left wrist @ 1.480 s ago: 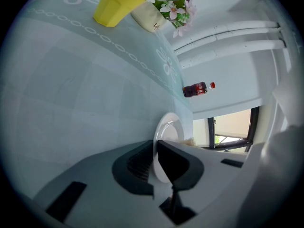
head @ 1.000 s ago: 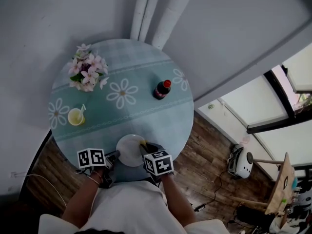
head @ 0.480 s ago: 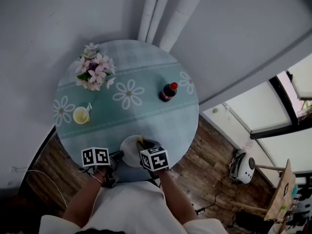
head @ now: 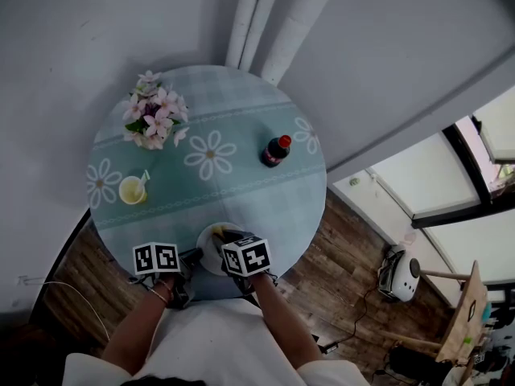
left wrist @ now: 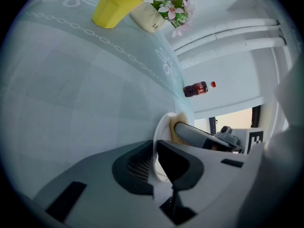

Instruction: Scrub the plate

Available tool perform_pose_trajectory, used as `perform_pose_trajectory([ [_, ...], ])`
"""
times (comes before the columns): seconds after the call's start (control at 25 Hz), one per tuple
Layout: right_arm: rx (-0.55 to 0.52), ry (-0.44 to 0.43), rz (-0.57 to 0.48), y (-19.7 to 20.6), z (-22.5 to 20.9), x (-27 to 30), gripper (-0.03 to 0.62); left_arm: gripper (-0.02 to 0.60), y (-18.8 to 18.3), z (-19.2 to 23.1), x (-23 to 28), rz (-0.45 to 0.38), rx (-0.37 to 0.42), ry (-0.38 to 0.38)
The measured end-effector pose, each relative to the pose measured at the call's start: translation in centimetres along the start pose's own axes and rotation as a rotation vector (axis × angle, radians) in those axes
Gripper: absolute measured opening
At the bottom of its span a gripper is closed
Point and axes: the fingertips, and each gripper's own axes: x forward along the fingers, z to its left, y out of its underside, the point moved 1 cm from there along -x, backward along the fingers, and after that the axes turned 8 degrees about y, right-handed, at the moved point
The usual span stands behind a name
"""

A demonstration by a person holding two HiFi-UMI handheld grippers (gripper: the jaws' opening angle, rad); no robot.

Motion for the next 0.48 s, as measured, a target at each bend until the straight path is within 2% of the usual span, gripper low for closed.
perform_pose_trajectory([
  [0.48,-0.069,-0.052,0.028,1.5,2.5,0.0,0.064,0.037,0.1,0.0,0.0,-0.012,-0.006,0.0],
])
